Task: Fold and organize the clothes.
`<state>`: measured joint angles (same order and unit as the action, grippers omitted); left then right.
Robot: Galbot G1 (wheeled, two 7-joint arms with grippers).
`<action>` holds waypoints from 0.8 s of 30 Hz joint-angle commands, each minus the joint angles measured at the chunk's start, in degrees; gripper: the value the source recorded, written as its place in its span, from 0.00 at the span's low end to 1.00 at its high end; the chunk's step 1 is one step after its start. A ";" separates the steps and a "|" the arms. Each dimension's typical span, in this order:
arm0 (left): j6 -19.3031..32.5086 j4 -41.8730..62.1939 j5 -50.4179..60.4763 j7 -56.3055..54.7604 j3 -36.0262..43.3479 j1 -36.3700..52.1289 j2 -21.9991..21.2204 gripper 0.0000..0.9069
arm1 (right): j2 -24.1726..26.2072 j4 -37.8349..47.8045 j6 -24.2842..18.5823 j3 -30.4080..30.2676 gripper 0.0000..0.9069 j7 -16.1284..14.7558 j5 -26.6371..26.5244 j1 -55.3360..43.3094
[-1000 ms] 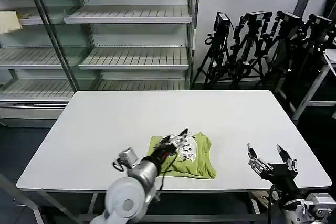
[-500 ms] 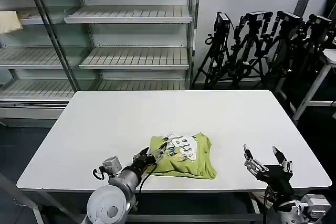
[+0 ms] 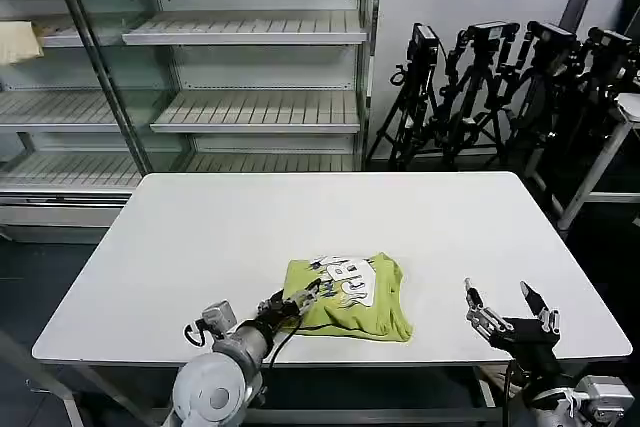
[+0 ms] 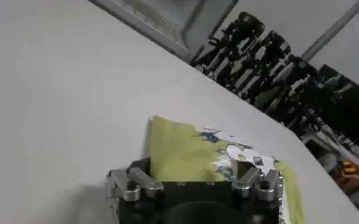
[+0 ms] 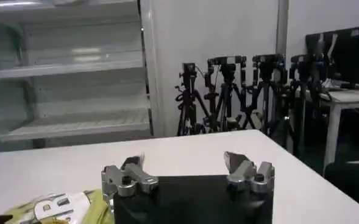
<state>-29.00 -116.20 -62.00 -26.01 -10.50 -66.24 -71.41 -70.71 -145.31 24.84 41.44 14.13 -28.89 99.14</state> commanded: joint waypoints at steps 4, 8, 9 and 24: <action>0.22 4.58 -9.05 1.41 -1.77 1.88 -0.62 1.00 | -0.34 -0.33 0.01 0.18 1.00 0.07 0.27 0.75; 0.47 5.11 -11.41 2.43 -1.95 2.04 -0.64 0.21 | -0.19 -0.66 0.12 0.69 1.00 0.11 0.17 1.01; 0.66 5.09 -11.96 2.73 -1.95 2.02 -0.69 0.08 | -0.16 -0.72 0.12 0.83 1.00 0.13 0.12 1.07; 2.80 5.87 -16.96 4.47 -3.44 2.05 -1.11 0.04 | -0.59 -1.33 0.17 1.62 1.00 0.23 0.10 1.83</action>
<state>-26.99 -110.77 -75.28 -22.28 -13.28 -64.41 -72.46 -71.27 -146.58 25.00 42.95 14.33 -28.81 100.90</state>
